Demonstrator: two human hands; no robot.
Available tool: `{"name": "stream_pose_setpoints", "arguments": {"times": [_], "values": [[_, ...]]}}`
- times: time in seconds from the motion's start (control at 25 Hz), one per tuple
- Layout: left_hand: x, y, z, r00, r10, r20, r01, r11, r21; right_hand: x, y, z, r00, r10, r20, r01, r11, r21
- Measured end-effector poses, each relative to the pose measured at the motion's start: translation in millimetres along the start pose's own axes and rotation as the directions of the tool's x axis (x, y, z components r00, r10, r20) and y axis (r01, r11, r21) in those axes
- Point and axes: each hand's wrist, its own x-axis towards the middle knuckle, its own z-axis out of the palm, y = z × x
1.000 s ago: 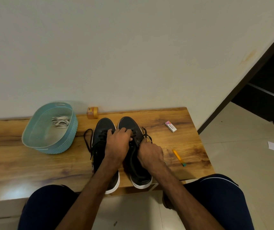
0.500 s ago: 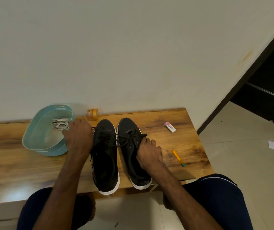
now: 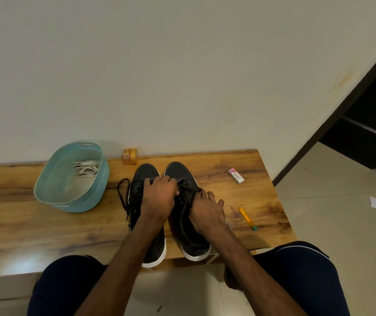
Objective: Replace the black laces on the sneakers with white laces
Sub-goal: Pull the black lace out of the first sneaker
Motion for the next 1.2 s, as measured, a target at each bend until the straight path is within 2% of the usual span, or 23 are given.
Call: {"name": "stream_pose_setpoints", "arguments": {"times": [0.08, 0.2, 0.36, 0.44, 0.52, 0.64, 0.72, 0.84, 0.92, 1.0, 1.08, 1.2], "values": [[-1, -13, -12, 0.995, -0.067, -0.068, 0.064, 0.997, -0.044, 2, 1, 1, 1.000, 0.002, -0.004, -0.002, 1.000, 0.022], [-4, -54, -35, 0.922, -0.321, -0.216, 0.296, 0.945, -0.141, 3, 2, 2, 1.000, 0.013, -0.003, -0.013, 0.999, 0.035], [-17, -88, -51, 0.809, -0.563, -0.172, 0.526, 0.822, -0.219, 4, 3, 1, 1.000, 0.016, -0.002, -0.016, 0.998, 0.053], [-22, -100, -55, 0.758, -0.636, -0.145, 0.594, 0.765, -0.248, 3, 3, -1, 1.000, 0.023, 0.009, -0.024, 0.998, 0.060], [-26, -114, -59, 0.747, -0.655, -0.116, 0.616, 0.747, -0.249, 3, 6, -2, 0.999, 0.028, 0.019, -0.029, 0.996, 0.079], [-28, -107, -61, 0.834, -0.548, -0.055, 0.525, 0.821, -0.223, 8, 11, -12, 0.999, -0.037, -0.008, 0.038, 0.960, 0.278], [-28, -83, -59, 0.907, -0.418, -0.046, 0.387, 0.873, -0.295, 13, 10, -22, 0.987, -0.136, -0.086, 0.158, 0.920, 0.359], [-23, -46, -49, 0.996, -0.087, -0.029, 0.070, 0.922, -0.381, 17, 2, -26, 0.956, -0.236, -0.172, 0.268, 0.943, 0.196], [-19, -32, -39, 0.997, 0.054, 0.064, -0.028, 0.938, -0.346, 19, -4, -24, 0.963, -0.211, -0.169, 0.234, 0.964, 0.125], [-14, -26, -28, 0.979, 0.095, 0.180, -0.026, 0.935, -0.353, 20, -6, -24, 0.966, -0.189, -0.175, 0.207, 0.974, 0.091], [-11, -26, -20, 0.965, 0.109, 0.240, -0.017, 0.934, -0.357, 23, -6, -25, 0.965, -0.174, -0.195, 0.192, 0.978, 0.079], [-8, -27, -10, 0.961, 0.110, 0.255, 0.000, 0.919, -0.395, 27, -5, -23, 0.975, -0.128, -0.184, 0.172, 0.953, 0.250]]}}
